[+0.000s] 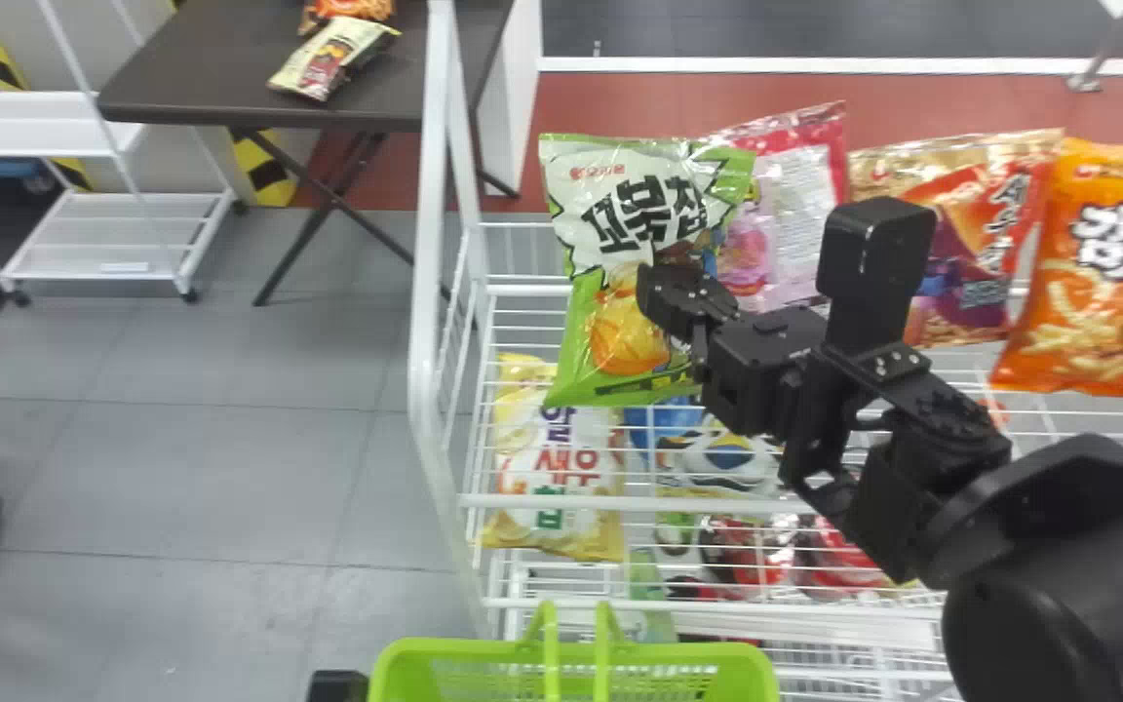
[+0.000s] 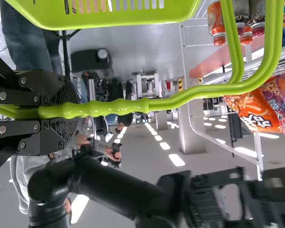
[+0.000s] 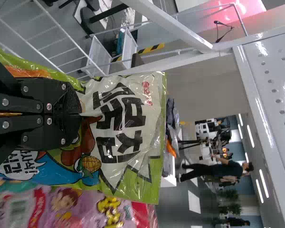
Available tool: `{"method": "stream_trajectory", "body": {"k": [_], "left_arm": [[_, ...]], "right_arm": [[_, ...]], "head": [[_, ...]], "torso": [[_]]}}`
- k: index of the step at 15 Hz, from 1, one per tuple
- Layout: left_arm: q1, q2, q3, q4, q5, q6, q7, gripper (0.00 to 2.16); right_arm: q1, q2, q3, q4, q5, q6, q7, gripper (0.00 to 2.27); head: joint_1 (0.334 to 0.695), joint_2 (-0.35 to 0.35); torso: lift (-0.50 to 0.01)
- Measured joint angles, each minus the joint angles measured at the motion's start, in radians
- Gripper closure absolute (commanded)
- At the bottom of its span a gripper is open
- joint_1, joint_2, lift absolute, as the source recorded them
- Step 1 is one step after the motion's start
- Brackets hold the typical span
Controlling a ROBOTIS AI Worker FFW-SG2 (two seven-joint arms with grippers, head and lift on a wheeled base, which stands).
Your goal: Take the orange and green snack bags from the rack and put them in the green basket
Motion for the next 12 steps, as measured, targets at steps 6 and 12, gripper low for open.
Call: {"method": "stream_trajectory", "body": {"k": [6,12], "left_arm": [[-0.002,-0.002,-0.019,-0.002,-0.002,-0.001,0.013,2.0],[0.011,-0.008,-0.017,0.0,-0.003,-0.015,0.015,2.0]], "right_arm": [[0.231,-0.074,-0.19,-0.323,-0.18,0.222,0.025,2.25],[0.401,-0.086,-0.423,-0.51,-0.34,0.53,0.113,2.25]], "head": [[0.695,-0.155],[0.695,-0.274]], "torso": [[0.0],[0.0]]}}
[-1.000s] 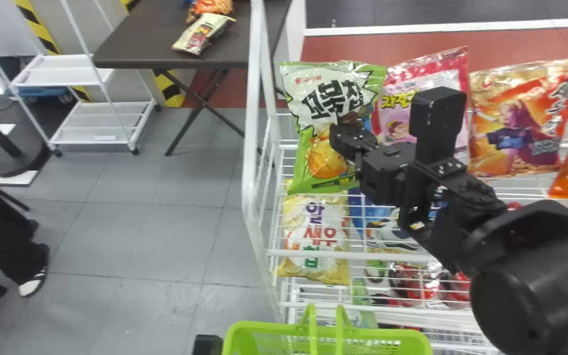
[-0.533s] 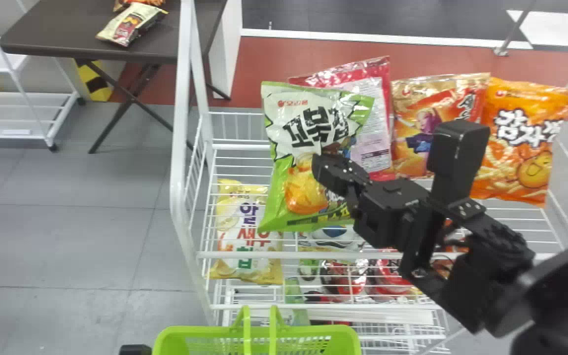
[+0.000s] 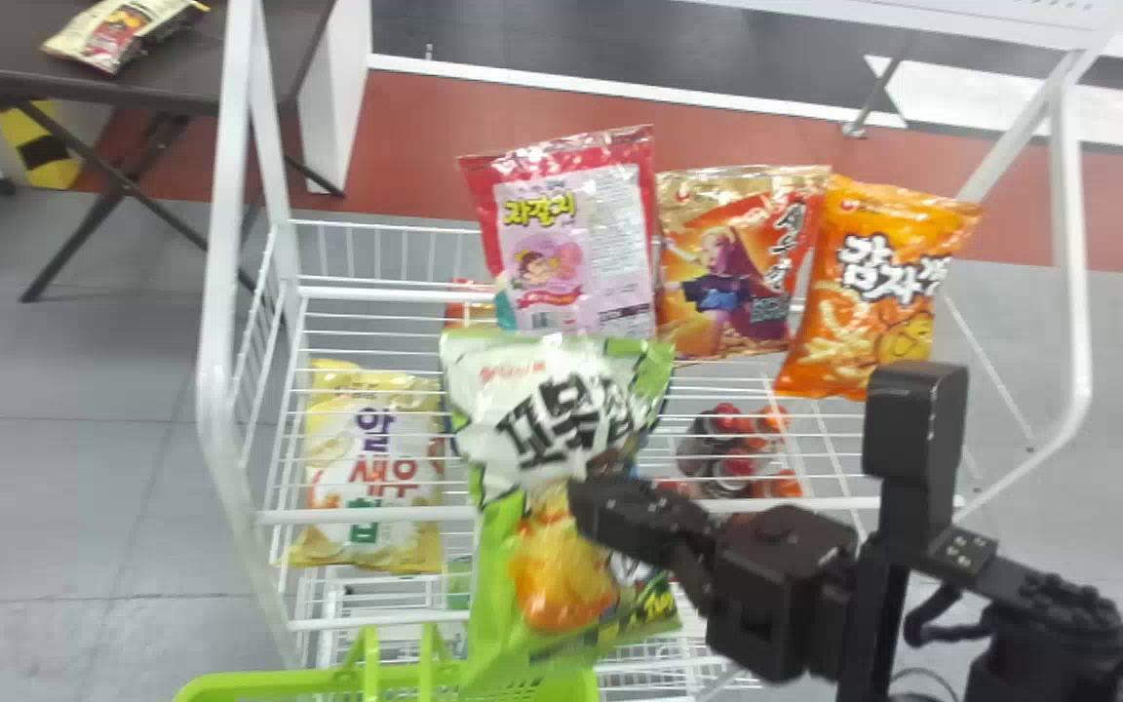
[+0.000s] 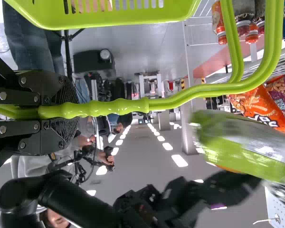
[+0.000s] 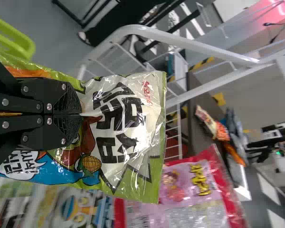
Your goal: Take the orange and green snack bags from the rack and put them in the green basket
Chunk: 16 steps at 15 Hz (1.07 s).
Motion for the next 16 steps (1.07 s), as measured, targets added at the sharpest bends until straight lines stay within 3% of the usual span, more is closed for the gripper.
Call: {"method": "stream_trajectory", "body": {"k": [3,8,11,16], "left_arm": [[0.004,-0.001,0.005,0.0,0.0,-0.004,0.002,2.0],[0.003,-0.003,0.008,0.0,0.0,-0.006,0.012,2.0],[0.003,-0.004,0.006,-0.011,0.0,-0.002,0.014,2.0],[0.004,-0.004,-0.003,-0.023,0.001,0.004,0.017,2.0]], "right_arm": [[0.06,0.026,-0.097,-0.017,-0.033,0.117,0.084,2.25],[0.081,0.048,-0.156,-0.008,-0.03,0.339,0.119,2.25],[0.074,0.046,-0.113,0.055,-0.005,0.37,0.119,2.25],[0.02,0.042,0.065,0.245,0.041,0.361,0.128,2.25]], "head": [[0.695,-0.349],[0.695,-0.35],[0.695,-0.35],[0.695,-0.35]], "torso": [[0.0],[0.0],[0.0],[0.0]]}}
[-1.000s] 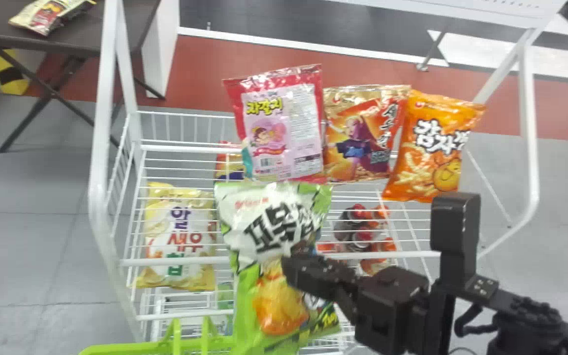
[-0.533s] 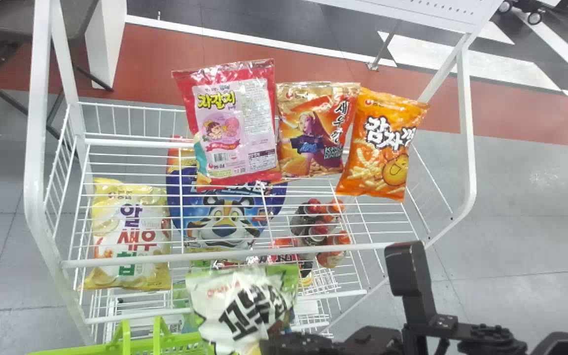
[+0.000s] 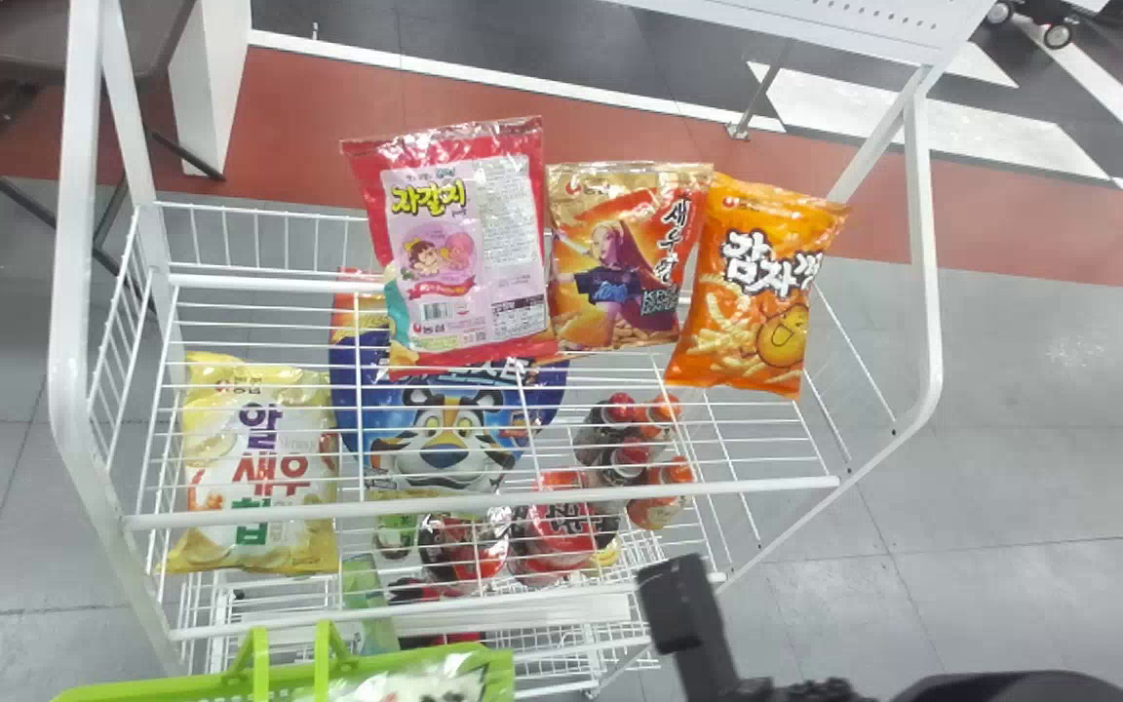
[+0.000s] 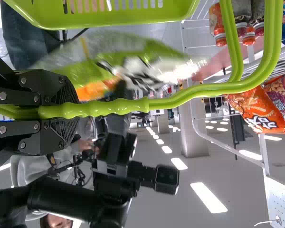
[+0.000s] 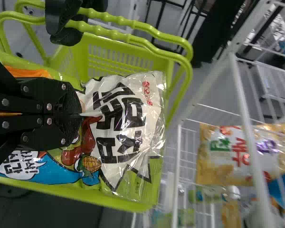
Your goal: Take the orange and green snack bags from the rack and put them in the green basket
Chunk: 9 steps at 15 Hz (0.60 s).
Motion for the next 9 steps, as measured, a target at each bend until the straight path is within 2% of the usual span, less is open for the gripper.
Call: {"method": "stream_trajectory", "body": {"k": [2,4,6,9], "left_arm": [[0.002,0.0,0.001,-0.003,0.001,0.0,-0.005,2.0],[0.005,0.0,0.001,-0.004,0.002,-0.002,-0.009,2.0],[0.008,-0.001,0.0,-0.008,0.003,-0.002,-0.01,2.0],[0.014,-0.002,-0.002,-0.012,0.003,-0.005,-0.01,2.0]], "right_arm": [[-0.022,0.008,0.068,0.063,0.034,-0.048,-0.002,2.25],[-0.044,0.017,0.129,0.12,0.083,-0.128,-0.007,2.25],[-0.074,0.03,0.182,0.18,0.137,-0.189,-0.008,2.25],[-0.114,0.043,0.225,0.264,0.154,-0.208,-0.003,2.25]], "head": [[0.695,-0.35],[0.695,-0.272],[0.695,-0.223],[0.695,-0.168]], "torso": [[0.0],[0.0],[0.0],[0.0]]}}
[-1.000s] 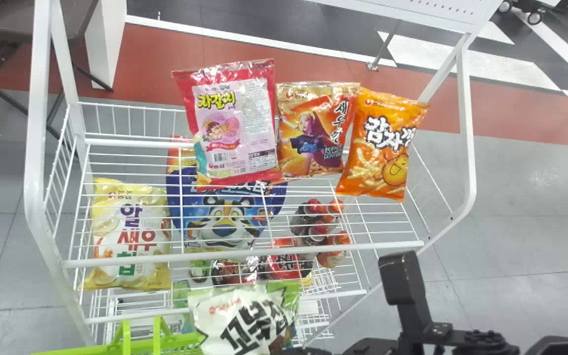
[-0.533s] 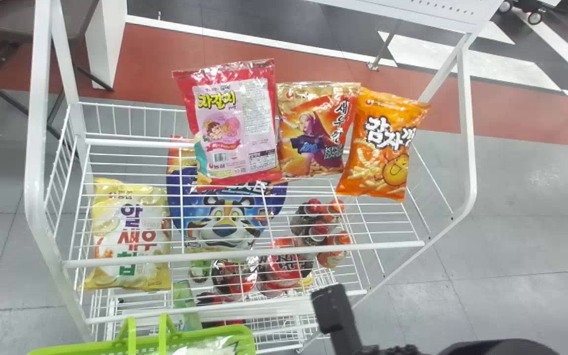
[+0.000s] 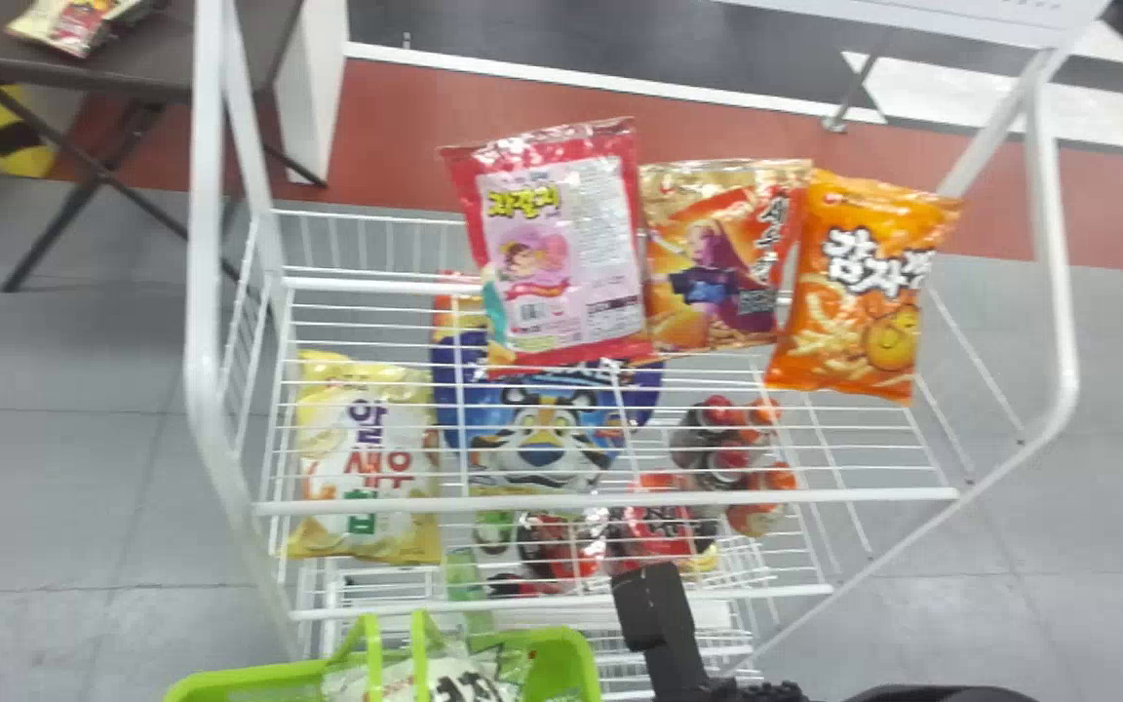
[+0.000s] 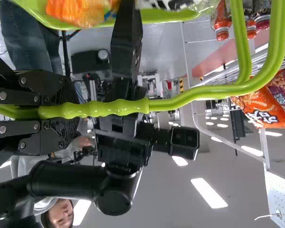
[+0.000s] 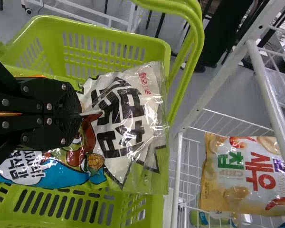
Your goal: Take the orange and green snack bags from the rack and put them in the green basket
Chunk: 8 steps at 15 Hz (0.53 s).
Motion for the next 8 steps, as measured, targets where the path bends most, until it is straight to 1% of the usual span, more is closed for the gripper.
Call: {"method": "stream_trajectory", "body": {"k": [2,3,4,5,6,8], "left_arm": [[0.002,0.0,-0.001,0.0,0.0,0.0,0.002,2.0],[0.002,0.0,-0.004,-0.002,0.0,-0.001,0.003,2.0],[0.002,0.0,-0.007,-0.004,0.0,-0.001,0.004,2.0],[0.002,0.0,-0.01,-0.005,0.0,-0.001,0.006,2.0],[0.002,0.0,-0.011,-0.006,-0.001,-0.001,0.006,2.0],[0.002,0.0,-0.011,-0.006,-0.001,-0.001,0.004,2.0]], "right_arm": [[-0.005,0.001,0.031,0.018,0.022,0.016,-0.004,2.24],[-0.008,0.002,0.047,0.024,0.038,0.031,-0.008,2.07],[-0.013,0.003,0.062,0.033,0.054,0.053,-0.013,1.54],[-0.021,0.006,0.071,0.046,0.067,0.074,-0.016,0.4],[-0.027,0.008,0.076,0.055,0.081,0.092,-0.018,0.0],[-0.035,0.011,0.077,0.058,0.102,0.112,-0.02,0.02]], "head": [[0.695,-0.15],[0.695,-0.153],[0.695,-0.162],[0.695,-0.171],[0.695,-0.186],[0.695,-0.216]], "torso": [[0.0],[0.0],[0.0],[0.0],[0.0],[0.0]]}}
